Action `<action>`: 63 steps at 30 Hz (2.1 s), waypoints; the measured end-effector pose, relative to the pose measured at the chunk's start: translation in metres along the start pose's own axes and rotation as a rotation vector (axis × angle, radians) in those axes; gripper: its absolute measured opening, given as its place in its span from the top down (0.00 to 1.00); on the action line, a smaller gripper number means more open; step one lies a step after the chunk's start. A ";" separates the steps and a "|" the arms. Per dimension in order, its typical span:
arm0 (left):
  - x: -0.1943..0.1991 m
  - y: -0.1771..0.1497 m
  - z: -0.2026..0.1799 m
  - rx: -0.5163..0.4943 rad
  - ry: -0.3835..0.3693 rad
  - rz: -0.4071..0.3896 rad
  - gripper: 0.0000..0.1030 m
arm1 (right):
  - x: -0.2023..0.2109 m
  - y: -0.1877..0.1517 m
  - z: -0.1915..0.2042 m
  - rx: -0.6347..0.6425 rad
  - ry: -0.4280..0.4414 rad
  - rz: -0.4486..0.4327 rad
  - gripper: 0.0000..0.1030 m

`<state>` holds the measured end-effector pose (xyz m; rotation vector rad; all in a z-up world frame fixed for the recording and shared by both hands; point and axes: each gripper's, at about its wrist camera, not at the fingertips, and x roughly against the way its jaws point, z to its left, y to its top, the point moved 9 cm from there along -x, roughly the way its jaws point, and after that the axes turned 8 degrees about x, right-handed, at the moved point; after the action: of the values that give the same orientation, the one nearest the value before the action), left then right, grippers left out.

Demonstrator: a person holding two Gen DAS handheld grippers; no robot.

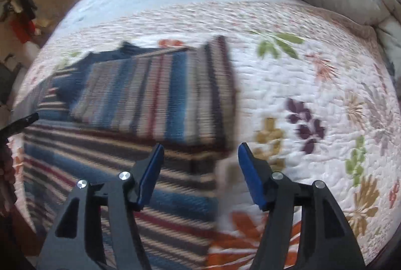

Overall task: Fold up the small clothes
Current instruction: 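Grasp the other sleeve cuff with the left gripper and fold it across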

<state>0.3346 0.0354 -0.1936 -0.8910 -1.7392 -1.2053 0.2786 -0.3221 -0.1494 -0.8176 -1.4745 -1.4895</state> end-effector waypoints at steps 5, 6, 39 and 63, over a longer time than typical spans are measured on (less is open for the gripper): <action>0.012 0.012 0.126 0.179 0.119 -0.004 0.49 | -0.015 0.004 0.088 0.132 0.159 0.039 0.37; 0.015 0.015 0.148 0.220 0.134 -0.006 0.49 | -0.022 0.007 0.099 0.145 0.165 0.050 0.37; 0.010 0.121 0.294 0.664 -0.148 -0.217 0.90 | -0.081 0.011 0.245 0.365 0.247 0.149 0.33; 0.061 0.024 0.006 -0.250 -0.356 -0.020 0.48 | -0.061 -0.004 0.205 0.251 0.306 0.168 0.31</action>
<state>0.3294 0.0542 -0.1301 -1.3044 -1.9013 -1.3616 0.2757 -0.1118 -0.1886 -0.5221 -1.2960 -1.2138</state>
